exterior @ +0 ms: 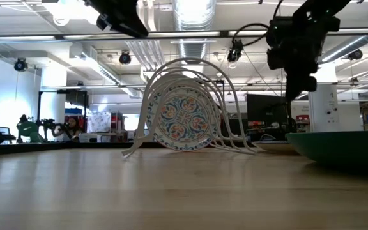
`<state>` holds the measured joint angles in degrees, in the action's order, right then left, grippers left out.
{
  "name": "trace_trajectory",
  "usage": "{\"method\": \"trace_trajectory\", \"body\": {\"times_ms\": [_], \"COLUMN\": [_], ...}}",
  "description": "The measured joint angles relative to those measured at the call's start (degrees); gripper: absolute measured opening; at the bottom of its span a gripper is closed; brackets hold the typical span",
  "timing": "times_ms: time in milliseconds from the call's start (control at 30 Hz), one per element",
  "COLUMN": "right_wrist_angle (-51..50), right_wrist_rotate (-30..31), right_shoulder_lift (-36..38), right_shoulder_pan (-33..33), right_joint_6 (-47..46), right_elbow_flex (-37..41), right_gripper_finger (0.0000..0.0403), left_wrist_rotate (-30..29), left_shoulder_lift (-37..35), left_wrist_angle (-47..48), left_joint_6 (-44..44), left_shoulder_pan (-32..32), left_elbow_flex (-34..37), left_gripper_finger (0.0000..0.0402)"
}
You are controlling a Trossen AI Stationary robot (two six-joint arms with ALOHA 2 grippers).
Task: Sort dishes
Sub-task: Put the blue patterned plate into the dish rack
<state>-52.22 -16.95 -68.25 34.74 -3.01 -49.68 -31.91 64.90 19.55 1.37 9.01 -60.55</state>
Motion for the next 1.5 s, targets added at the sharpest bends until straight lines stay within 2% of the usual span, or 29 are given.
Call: {"method": "trace_trajectory", "body": {"times_ms": [133, 367, 600, 733, 933, 1167, 1233, 1367, 1500], "right_wrist_angle": [-2.86, -4.57, -5.25, -5.20, -2.50, 1.63, 2.03, 2.99, 4.13], "right_wrist_rotate": [6.38, 9.12, 14.94, 20.24, 20.61, 21.28, 22.00, 27.26, 27.59], "right_shoulder_lift": [0.07, 0.59, 0.60, 0.60, 0.60, -3.13, -4.78, -7.56, -9.55], "right_shoulder_pan": [0.02, 0.02, 2.12, 4.52, 7.39, 7.67, 7.69, 7.75, 8.68], "right_joint_6": [-3.24, -5.56, -7.49, -9.18, -9.85, -11.58, -11.92, -13.02, -13.01], "right_elbow_flex": [1.64, 3.05, 3.44, 3.44, 4.89, 8.29, 8.73, 8.73, 8.74], "right_gripper_finger": [0.0109, 0.0160, 0.0195, 0.0211, 0.0224, 0.0216, 0.0216, 0.0221, 0.0225], "left_wrist_rotate": [0.01, 0.00, -0.01, -0.01, -0.01, -0.01, -0.01, -0.01, -0.03], "left_shoulder_lift": [0.00, 0.00, 0.00, 0.00, 0.00, 0.00, 0.00, 0.00, 0.00], "left_wrist_angle": [0.23, 1.83, 3.05, 3.16, 3.43, 3.48, 3.48, 3.55, 3.83], "left_joint_6": [-0.29, -1.11, -1.73, -1.73, -1.73, -1.73, -1.73, -1.73, -1.73], "left_shoulder_pan": [-1.16, -2.44, -2.71, -2.71, -2.68, -2.68, -2.68, -2.68, -2.68], "left_elbow_flex": [0.00, 0.00, 0.00, 0.00, 0.00, 0.00, 0.00, 0.00, 0.00], "left_gripper_finger": [0.0192, 0.0192, 0.0192, 0.0192, 0.0192, 0.0192, 0.0192, 0.0192, 0.0192]}}
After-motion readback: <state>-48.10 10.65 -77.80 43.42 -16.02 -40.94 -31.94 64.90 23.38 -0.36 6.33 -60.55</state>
